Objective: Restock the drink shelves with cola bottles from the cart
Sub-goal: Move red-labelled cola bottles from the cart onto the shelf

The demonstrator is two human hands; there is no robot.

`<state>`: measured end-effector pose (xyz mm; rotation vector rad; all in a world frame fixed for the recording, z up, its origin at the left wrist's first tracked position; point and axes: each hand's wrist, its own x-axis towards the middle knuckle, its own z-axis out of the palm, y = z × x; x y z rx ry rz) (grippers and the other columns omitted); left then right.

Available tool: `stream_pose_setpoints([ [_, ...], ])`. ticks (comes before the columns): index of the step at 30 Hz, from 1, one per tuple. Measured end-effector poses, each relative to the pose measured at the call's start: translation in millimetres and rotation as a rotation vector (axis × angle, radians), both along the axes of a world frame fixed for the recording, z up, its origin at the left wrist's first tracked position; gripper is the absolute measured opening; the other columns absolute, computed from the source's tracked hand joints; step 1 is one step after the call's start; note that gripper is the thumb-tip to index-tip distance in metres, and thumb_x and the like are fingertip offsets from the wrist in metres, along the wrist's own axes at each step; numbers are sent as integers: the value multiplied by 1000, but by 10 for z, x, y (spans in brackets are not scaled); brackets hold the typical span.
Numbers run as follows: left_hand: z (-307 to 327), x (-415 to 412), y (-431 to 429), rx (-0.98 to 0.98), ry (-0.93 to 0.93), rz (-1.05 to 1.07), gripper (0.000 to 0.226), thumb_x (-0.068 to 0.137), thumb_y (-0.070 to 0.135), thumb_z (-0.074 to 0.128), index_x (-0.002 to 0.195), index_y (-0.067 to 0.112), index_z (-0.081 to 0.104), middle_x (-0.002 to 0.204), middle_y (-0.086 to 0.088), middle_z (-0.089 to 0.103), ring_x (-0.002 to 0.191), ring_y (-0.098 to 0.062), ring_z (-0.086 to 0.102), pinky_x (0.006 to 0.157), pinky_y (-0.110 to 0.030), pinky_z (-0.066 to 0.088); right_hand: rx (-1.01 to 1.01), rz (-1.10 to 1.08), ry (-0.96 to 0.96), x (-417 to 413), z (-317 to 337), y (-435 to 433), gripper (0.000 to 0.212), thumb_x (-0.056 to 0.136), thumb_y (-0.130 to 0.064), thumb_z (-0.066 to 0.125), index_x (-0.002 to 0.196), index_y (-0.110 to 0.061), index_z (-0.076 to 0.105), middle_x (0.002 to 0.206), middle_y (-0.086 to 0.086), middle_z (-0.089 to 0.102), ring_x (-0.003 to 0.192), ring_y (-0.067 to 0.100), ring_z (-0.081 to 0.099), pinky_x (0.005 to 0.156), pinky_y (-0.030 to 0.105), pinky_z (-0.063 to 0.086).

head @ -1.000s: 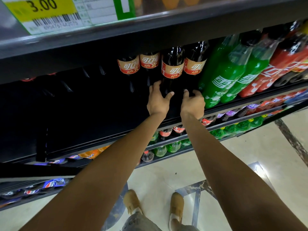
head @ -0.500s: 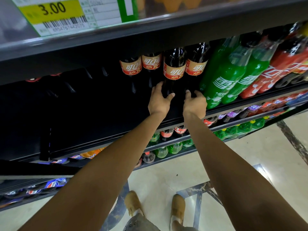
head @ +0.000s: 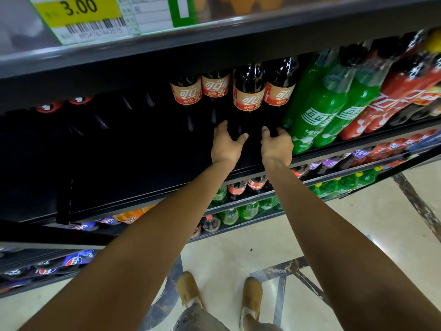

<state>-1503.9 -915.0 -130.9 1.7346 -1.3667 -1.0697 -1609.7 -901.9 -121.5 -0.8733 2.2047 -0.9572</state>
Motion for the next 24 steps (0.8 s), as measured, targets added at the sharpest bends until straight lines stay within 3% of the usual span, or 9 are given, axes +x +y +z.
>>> stream_pose_setpoints([
  [6,45,147,206,-33,-211,-58,55,93,33,61,140,12,43,140,-6,45,123,-25,52,94,-40,48,-13,125,125,-8,8,170,44,96,-40,53,129,-11,54,109,9,70,107,29,62,79,33,44],
  [10,93,279,431,-120,-560,-155,47,95,35,56,136,14,47,134,-8,50,121,-27,50,92,-40,45,-35,363,330,20,-9,361,34,97,-38,52,118,-13,63,101,9,71,99,30,64,71,31,44],
  [13,121,387,637,-134,-842,-223,47,97,36,50,137,13,44,133,-9,50,121,-29,48,94,-41,41,-69,563,500,65,2,510,32,96,-36,52,112,-13,66,102,8,70,99,30,63,78,37,48],
  [16,128,555,862,-136,-1047,-242,48,97,39,46,136,12,42,132,-9,49,121,-29,46,95,-41,38,-104,804,762,154,13,649,33,95,-36,50,111,-11,65,105,10,65,102,32,59,84,39,42],
  [20,131,928,1226,-94,-1129,-207,46,97,39,45,133,12,43,130,-9,49,121,-29,45,98,-41,36,-121,1074,956,440,40,816,36,95,-37,46,116,-13,62,109,8,63,104,30,56,86,39,40],
  [24,125,1406,1688,-16,-1119,-141,42,96,37,45,130,12,45,127,-8,52,120,-28,47,98,-41,37,-170,1256,991,868,49,985,36,95,-36,44,114,-12,63,107,9,64,103,29,56,85,38,39],
])
